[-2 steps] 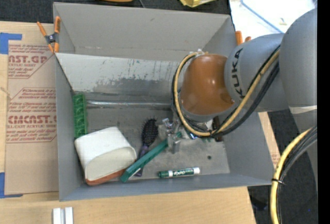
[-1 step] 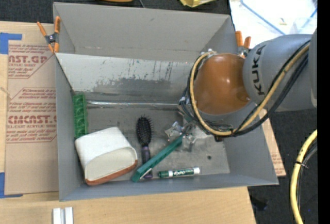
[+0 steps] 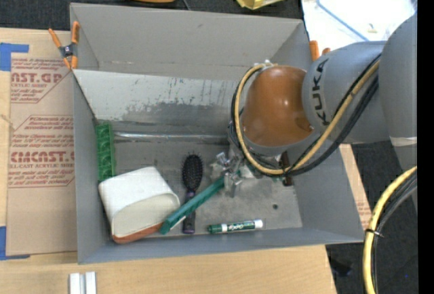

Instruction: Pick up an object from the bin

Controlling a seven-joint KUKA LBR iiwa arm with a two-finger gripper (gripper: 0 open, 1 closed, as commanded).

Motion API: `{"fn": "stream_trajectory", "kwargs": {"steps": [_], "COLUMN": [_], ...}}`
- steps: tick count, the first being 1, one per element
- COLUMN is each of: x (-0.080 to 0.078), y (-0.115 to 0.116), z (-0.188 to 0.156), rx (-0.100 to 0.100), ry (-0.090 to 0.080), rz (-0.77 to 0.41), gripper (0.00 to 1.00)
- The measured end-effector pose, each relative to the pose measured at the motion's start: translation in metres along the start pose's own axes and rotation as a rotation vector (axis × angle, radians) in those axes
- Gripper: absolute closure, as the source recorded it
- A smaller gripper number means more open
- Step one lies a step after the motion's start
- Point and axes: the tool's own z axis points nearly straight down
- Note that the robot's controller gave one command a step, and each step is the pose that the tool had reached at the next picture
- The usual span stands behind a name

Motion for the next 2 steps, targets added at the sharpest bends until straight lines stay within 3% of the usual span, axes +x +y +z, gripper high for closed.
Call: {"fn": "stream_trajectory", "kwargs": {"steps": [1, 2], "x": [0.0, 0.002], "y": [-0.017, -0.007], "z": [-0.059, -0.121], "rx": [0.001, -0.005], "ry": [0.002, 0.004], "rz": [-0.279, 0.052], "gripper": [1.0, 1.0]}}
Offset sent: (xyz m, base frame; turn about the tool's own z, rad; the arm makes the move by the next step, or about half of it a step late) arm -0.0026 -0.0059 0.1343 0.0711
